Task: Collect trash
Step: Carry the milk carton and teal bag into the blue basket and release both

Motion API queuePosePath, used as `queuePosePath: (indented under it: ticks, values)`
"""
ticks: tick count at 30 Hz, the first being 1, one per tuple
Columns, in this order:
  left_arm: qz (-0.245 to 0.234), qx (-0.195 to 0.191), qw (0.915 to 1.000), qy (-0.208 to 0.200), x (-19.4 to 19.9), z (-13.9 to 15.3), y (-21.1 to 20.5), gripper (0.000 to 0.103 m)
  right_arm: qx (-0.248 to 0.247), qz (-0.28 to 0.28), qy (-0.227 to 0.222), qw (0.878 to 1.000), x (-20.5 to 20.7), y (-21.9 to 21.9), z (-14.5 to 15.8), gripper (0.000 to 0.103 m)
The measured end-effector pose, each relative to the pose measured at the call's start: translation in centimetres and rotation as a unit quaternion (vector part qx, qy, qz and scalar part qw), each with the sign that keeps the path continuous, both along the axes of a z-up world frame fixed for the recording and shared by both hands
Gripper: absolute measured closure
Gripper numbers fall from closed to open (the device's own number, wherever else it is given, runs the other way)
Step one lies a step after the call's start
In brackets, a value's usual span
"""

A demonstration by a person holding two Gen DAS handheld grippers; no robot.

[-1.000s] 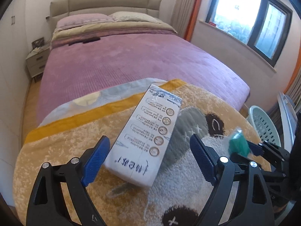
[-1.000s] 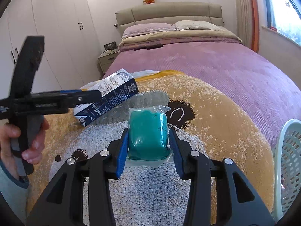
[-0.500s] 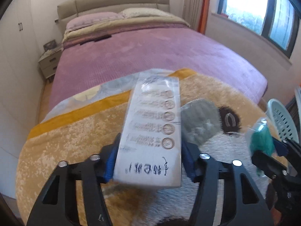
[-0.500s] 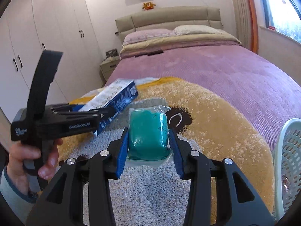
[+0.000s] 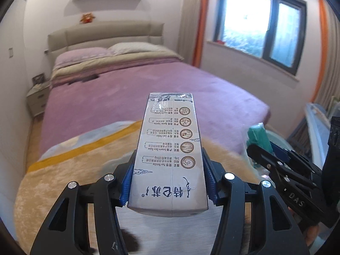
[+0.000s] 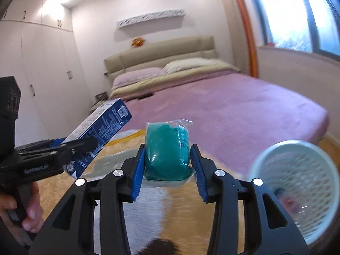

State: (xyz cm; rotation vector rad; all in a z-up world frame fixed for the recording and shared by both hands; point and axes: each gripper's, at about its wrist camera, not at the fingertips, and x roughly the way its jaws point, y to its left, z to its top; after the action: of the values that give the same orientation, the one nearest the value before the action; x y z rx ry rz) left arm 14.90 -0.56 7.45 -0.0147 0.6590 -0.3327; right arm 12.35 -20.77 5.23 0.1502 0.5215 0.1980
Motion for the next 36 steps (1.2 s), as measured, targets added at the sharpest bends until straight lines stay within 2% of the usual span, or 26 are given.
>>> queuePosePath:
  ticks: [3, 8, 12, 18, 23, 30, 36]
  values:
    - [-0.025, -0.015, 0.9994, -0.016, -0.8, 1.0, -3.3, 0.051, -0.028, -0.046, -0.015, 0.998, -1.1, -3.0, 1.9, 0.064]
    - [-0.070, -0.028, 0.9968, -0.027, -1.3, 2.2, -9.2, 0.051, -0.036, -0.099, -0.017, 0.994, -2.0, -8.8, 3.7, 0.064]
    - [-0.096, -0.027, 0.9944, -0.035, -1.7, 2.5, -13.6, 0.051, -0.031, -0.137, -0.006, 0.990, -2.1, -13.3, 3.9, 0.064]
    - [-0.126, -0.039, 0.9910, -0.020, -1.1, 1.5, -19.2, 0.050, -0.015, -0.183, 0.051, 0.982, -1.3, -18.9, 1.1, 0.064]
    - [-0.141, -0.038, 0.9892, 0.007, -0.3, -0.8, -22.8, 0.050, 0.011, -0.199, 0.099, 0.975, -0.6, -22.1, -2.0, 0.064]
    - [-0.139, -0.029, 0.9888, 0.047, 1.6, -4.5, -24.8, 0.050, 0.036, -0.201, 0.151, 0.967, 1.2, -24.5, -5.0, 0.063]
    - [-0.136, -0.028, 0.9881, 0.066, 2.6, -6.2, -25.4, 0.050, 0.046, -0.198, 0.185, 0.961, 2.5, -25.3, -7.1, 0.062]
